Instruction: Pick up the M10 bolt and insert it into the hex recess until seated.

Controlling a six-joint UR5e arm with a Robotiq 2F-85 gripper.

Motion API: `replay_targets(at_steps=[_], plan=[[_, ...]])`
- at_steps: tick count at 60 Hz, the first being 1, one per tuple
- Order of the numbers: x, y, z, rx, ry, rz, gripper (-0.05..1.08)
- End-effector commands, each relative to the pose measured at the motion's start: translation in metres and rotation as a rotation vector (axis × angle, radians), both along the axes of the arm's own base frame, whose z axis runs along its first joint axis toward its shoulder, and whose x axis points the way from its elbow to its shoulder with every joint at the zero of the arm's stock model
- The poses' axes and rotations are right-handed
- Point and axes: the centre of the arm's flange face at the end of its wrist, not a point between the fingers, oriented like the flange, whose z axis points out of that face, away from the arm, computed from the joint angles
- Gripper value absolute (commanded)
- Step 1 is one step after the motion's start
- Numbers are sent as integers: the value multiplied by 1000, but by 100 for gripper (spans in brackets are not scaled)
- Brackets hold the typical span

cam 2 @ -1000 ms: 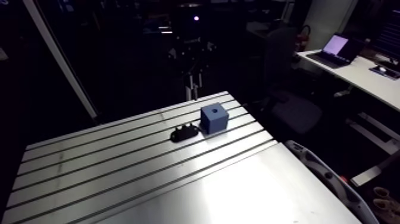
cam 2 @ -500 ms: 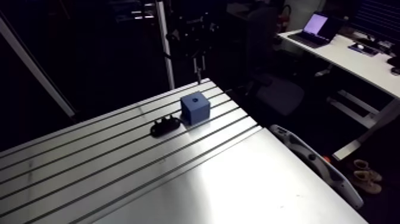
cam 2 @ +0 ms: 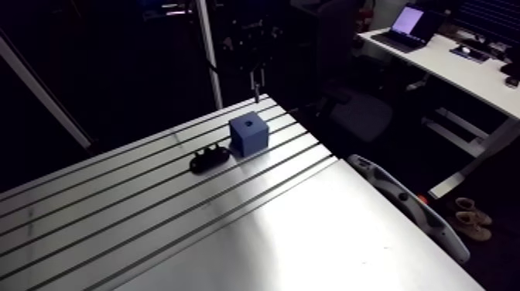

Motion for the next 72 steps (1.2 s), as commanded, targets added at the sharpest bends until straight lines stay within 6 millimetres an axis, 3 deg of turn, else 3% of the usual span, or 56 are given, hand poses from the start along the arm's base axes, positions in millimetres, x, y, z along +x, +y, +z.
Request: replay_targets(at_steps=[1,24,72], plan=[[-2,0,-9,-8,36,-5,88],[-3,1,-27,-10,37,-7,90],[-7,-2,-43,-17,65,-3,91]])
